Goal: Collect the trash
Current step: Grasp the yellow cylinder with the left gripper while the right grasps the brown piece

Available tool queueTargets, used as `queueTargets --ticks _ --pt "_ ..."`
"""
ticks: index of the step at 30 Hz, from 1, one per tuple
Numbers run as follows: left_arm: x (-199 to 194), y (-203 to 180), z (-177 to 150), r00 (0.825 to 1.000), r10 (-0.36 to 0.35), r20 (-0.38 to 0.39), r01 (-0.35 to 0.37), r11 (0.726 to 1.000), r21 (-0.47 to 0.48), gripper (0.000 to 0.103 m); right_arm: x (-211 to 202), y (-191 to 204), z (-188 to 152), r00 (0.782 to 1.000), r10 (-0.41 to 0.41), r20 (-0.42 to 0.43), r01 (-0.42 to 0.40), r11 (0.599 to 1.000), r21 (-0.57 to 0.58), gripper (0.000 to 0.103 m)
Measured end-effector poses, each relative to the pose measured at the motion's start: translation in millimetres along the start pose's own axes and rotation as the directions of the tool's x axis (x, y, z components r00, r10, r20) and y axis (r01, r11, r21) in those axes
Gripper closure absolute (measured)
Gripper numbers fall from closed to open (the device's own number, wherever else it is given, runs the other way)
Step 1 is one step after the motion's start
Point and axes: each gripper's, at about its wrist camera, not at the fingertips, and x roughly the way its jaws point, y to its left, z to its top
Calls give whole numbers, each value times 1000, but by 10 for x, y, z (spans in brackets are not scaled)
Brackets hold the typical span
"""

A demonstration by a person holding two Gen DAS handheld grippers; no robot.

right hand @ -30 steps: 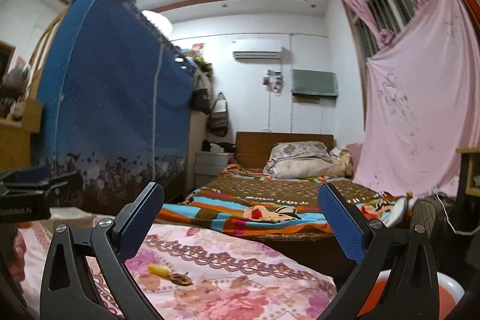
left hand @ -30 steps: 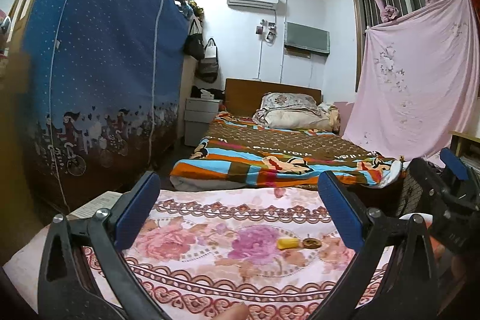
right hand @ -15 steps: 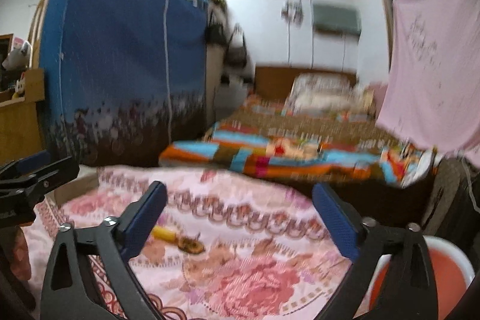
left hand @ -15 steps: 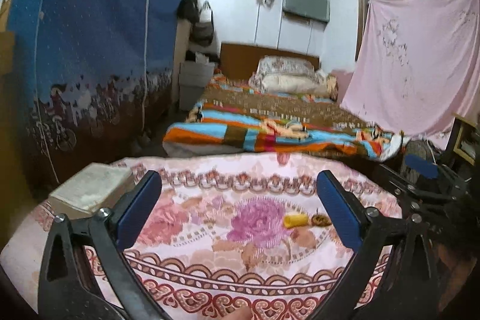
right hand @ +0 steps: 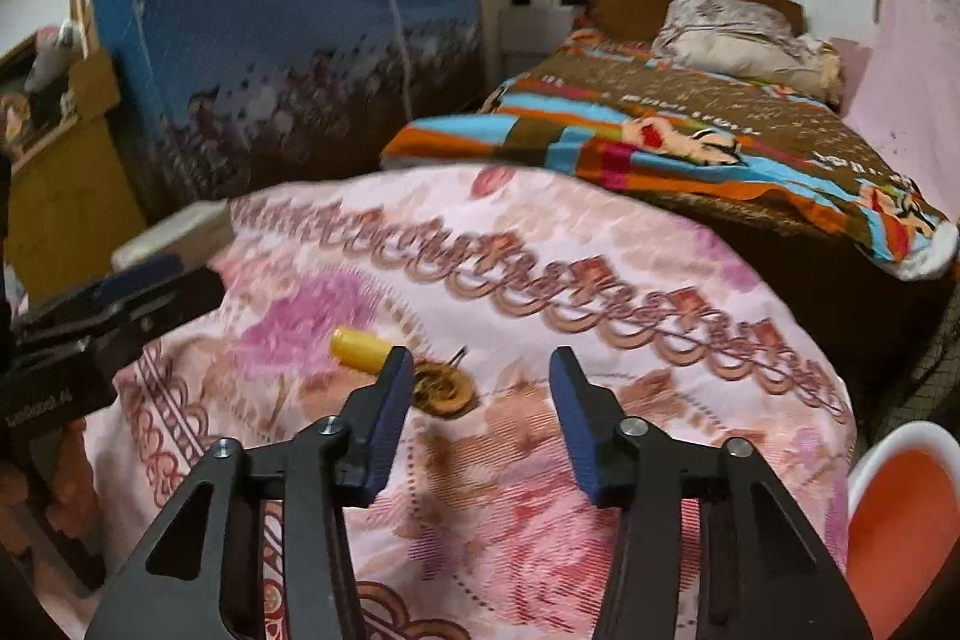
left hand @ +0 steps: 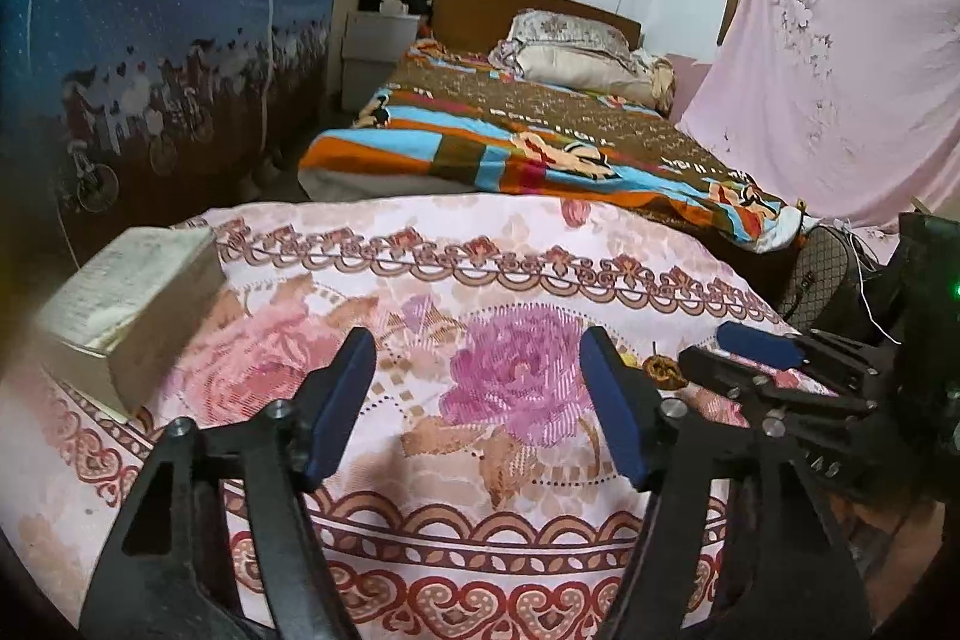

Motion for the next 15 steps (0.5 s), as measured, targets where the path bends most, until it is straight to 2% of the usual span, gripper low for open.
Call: queueTargets --ticks 5,11,13,15 --pt "91 -9 -8 999 -14 -47 14 1000 2 58 119 88 -9 998 4 -63 -7 999 -49 66" --pt "176 -41 -9 996 -30 -89 30 1000 6 64 193 35 -12 993 49 -109 -52 999 -18 67" --pt "186 -62 -8 995 -35 -97 36 999 14 65 199 42 -12 992 61 -111 -64 998 -20 77" --pt "189 -78 -10 994 -38 -101 40 999 21 66 200 81 -9 992 60 -113 -65 997 -38 79"
